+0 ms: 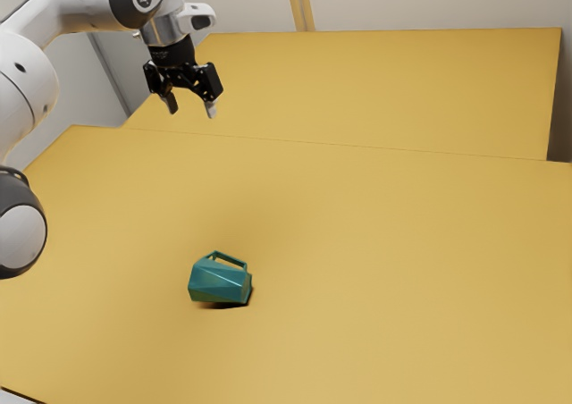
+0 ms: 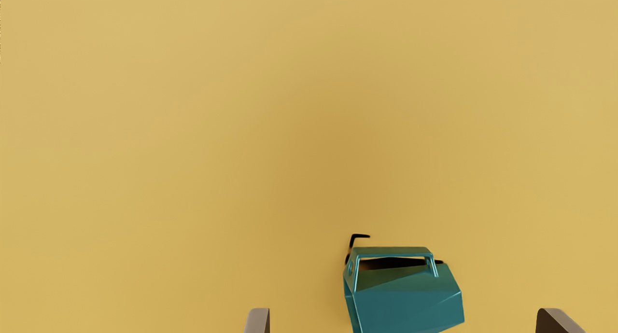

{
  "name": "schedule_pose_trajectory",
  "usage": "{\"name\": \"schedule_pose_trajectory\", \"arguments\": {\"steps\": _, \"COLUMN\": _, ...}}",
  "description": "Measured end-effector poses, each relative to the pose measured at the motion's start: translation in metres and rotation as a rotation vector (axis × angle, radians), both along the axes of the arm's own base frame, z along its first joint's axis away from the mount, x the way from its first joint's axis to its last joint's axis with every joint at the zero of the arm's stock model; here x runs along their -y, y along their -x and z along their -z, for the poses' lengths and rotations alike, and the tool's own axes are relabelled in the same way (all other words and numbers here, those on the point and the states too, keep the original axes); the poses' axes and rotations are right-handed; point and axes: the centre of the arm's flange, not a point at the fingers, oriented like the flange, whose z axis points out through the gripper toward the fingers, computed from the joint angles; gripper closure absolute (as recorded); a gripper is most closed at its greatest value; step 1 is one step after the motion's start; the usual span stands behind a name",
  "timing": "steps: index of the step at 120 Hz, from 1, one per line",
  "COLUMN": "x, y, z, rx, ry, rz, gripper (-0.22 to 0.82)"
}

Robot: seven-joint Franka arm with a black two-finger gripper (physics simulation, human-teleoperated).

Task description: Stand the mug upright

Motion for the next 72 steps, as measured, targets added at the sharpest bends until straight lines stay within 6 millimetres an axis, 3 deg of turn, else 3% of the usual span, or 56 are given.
{"name": "schedule_pose_trajectory", "arguments": {"steps": 47, "x": -0.002, "y": 0.003, "z": -0.003, "rx": 0.008, "ry": 0.001, "rz": 0.0, "gripper": 0.0}}
{"name": "schedule_pose_trajectory", "arguments": {"steps": 59, "x": 0.0, "y": 0.029, "z": -0.006, "rx": -0.005, "ry": 0.015, "rz": 0.006, "gripper": 0.0}}
{"name": "schedule_pose_trajectory", "arguments": {"steps": 72, "x": 0.012, "y": 0.066, "z": 0.014, "rx": -0.041, "ry": 0.038, "rz": 0.033, "gripper": 0.0}}
